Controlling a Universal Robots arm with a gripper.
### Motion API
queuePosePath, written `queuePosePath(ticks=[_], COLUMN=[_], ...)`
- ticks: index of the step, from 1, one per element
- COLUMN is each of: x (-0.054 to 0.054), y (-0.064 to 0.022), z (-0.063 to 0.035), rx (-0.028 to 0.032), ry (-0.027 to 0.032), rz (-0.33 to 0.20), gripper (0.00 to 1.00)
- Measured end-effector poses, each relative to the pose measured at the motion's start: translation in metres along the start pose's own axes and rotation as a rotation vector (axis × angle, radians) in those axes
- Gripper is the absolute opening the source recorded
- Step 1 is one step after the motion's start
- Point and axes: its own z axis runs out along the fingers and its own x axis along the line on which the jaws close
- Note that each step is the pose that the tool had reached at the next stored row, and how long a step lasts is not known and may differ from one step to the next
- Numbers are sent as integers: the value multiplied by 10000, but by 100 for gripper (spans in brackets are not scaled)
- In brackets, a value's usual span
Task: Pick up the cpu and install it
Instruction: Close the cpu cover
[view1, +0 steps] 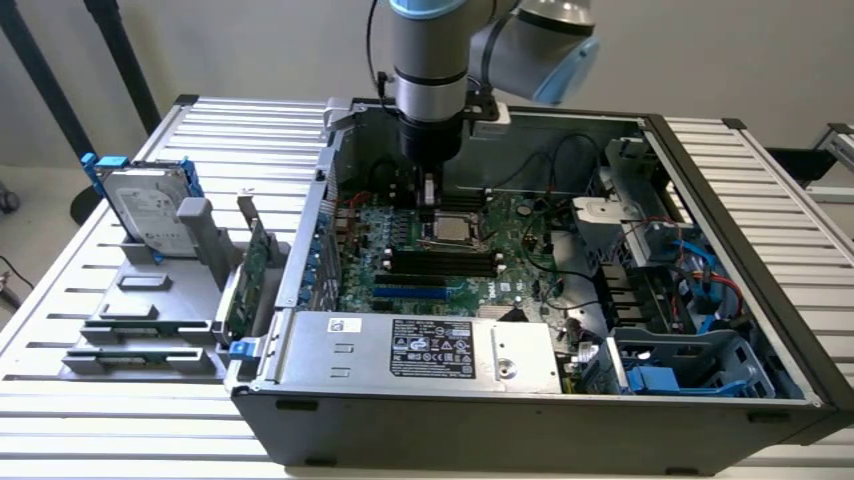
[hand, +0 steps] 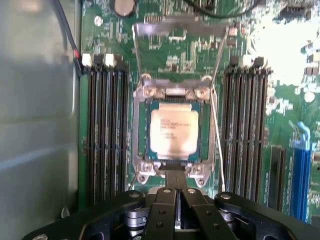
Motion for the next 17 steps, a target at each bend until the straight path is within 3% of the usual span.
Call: queuePosePath(ticks=[9,17], x=[-37,-49], y=[399,770], z=[-167,-338], rx=[283,407], ry=[2,15], rz=[12,17], gripper=[11,11])
